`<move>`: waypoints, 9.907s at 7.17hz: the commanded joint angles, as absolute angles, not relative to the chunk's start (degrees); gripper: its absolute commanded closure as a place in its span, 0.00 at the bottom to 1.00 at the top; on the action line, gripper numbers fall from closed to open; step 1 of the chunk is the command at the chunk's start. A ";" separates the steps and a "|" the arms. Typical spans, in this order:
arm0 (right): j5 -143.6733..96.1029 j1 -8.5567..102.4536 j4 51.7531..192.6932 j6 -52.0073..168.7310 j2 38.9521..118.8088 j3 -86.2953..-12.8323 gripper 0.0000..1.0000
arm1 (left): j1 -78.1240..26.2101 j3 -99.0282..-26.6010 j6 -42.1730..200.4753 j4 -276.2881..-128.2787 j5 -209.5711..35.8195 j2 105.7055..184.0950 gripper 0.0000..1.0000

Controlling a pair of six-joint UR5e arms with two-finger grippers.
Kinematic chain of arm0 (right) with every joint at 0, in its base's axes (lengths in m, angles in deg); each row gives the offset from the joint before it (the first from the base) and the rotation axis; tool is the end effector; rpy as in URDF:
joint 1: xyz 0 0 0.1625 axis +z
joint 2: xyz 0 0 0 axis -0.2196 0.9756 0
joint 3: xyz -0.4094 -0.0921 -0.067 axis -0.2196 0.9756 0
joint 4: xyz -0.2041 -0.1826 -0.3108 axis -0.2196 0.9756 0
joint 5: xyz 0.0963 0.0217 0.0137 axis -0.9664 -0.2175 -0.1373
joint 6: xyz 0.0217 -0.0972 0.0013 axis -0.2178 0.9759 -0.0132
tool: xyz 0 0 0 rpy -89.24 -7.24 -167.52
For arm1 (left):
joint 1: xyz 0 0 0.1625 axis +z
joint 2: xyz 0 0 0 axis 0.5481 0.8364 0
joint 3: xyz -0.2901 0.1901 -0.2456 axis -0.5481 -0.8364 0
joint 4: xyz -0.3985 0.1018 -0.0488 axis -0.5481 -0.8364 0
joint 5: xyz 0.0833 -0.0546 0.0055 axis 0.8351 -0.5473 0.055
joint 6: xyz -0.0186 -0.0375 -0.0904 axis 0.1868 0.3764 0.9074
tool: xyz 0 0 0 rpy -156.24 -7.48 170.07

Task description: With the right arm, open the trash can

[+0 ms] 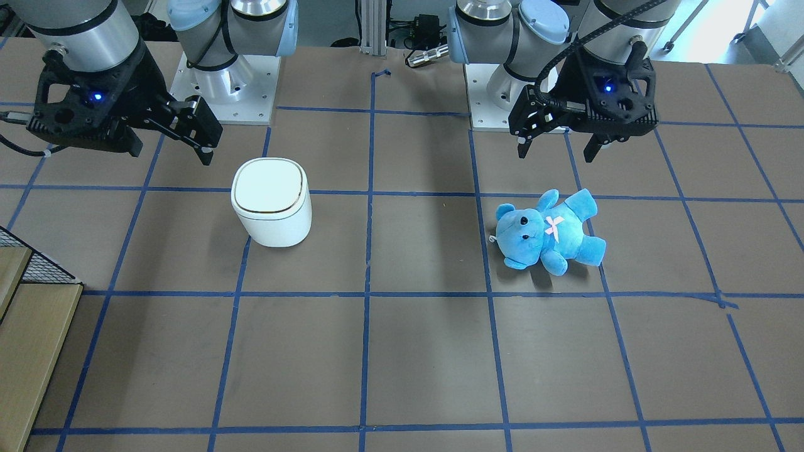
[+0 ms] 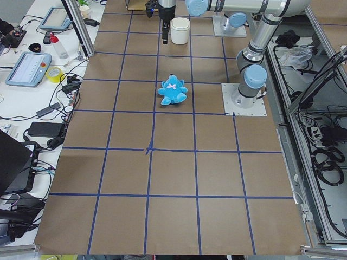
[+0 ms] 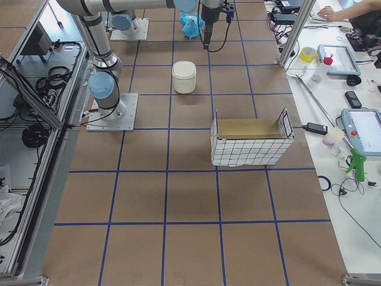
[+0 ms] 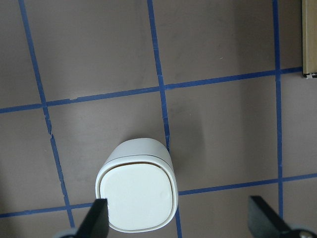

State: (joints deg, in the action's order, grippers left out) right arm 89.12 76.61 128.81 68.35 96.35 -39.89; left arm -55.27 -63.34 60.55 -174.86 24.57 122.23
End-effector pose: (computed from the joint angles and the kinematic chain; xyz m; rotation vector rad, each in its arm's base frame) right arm 0.1272 -0.5080 0.5106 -0.1978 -3.1342 -0.0720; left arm -0.1211 -0.4769 0.5029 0.0654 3.1394 -0.0747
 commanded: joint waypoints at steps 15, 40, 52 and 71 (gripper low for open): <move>88.89 85.31 127.92 59.30 95.91 -46.18 1.00 | -55.27 -63.34 60.55 -174.86 24.57 122.23 0.00; 89.59 81.80 121.14 62.73 97.49 -42.09 1.00 | -55.27 -63.34 60.55 -174.86 24.57 122.23 0.00; 89.85 77.23 132.93 70.20 97.49 -42.00 0.00 | -55.27 -63.34 60.55 -174.86 24.57 122.23 0.00; 91.00 76.00 136.18 74.16 99.25 -46.31 0.00 | -55.27 -63.34 60.55 -174.86 24.57 122.23 0.00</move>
